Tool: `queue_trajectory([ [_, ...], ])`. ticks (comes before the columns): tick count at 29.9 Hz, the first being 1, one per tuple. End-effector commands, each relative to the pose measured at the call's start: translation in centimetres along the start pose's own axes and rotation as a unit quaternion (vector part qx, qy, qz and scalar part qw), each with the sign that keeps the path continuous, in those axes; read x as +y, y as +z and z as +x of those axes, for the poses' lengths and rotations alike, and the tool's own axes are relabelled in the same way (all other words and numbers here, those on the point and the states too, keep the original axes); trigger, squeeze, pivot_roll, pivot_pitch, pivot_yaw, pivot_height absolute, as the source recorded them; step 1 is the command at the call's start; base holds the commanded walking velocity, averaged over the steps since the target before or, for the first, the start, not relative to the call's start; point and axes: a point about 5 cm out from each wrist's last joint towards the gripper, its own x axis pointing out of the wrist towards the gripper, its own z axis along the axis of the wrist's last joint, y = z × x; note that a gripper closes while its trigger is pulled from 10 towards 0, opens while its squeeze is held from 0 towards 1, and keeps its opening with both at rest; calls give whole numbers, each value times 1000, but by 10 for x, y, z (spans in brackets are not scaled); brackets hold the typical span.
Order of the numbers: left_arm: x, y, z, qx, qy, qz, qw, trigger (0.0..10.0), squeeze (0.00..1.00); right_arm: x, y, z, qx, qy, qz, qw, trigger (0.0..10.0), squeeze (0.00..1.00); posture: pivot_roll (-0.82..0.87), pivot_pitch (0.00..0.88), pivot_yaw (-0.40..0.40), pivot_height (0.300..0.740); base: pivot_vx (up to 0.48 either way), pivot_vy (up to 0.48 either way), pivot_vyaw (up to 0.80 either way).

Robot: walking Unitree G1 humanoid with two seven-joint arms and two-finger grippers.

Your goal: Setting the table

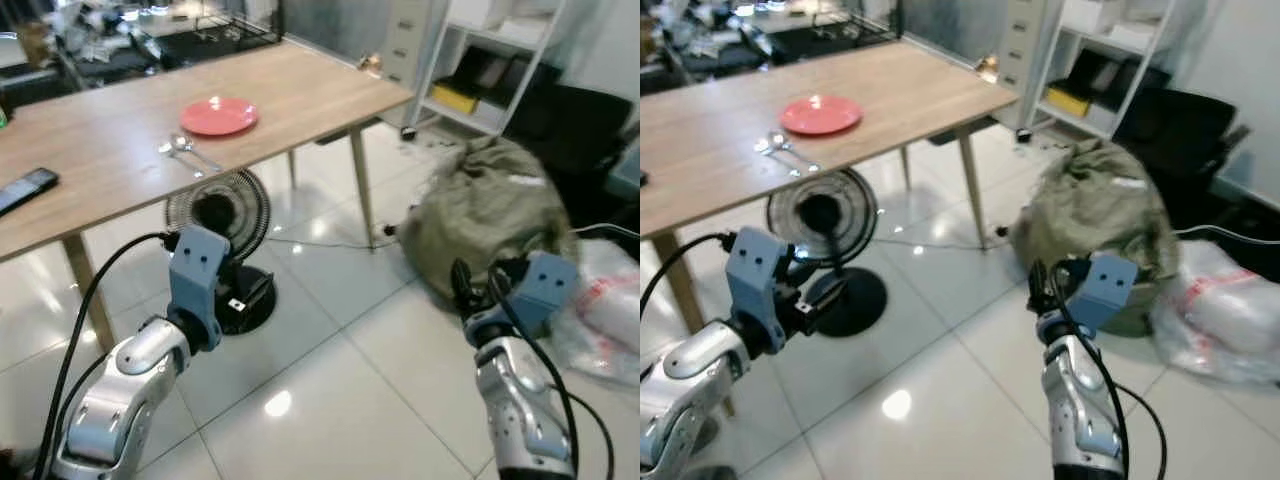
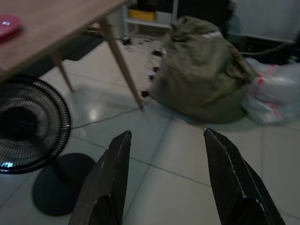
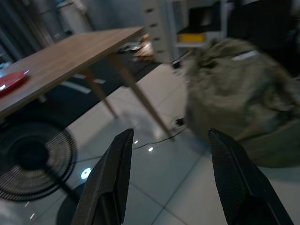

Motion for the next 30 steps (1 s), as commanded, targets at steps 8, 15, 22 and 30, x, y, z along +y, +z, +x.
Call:
queue_trajectory([
  [8, 14, -47, -7, 71, 69, -10, 995, 10000, 0, -5, -39, -13, 73, 25, -62, 995, 10000, 0, 0, 19, 71, 740, 0, 0, -794],
  [15, 23, -89, -22, 133, 127, -15, 983, 10000, 0, -8, -81, -36, 153, 78, -128, 977, 10000, 0, 8, 23, 55, 740, 0, 0, -788],
  [22, 22, -134, -40, 195, 149, -38, 969, 10000, 0, -14, -118, -60, 222, 116, -155, 956, 10000, 0, 18, 28, 32, 740, 0, 0, -788],
  [30, 8, -152, -41, 215, 109, -51, 969, 10000, 0, -18, -132, -67, 244, 93, -142, 955, 10000, 0, 15, 35, 34, 740, 0, 0, -788],
])
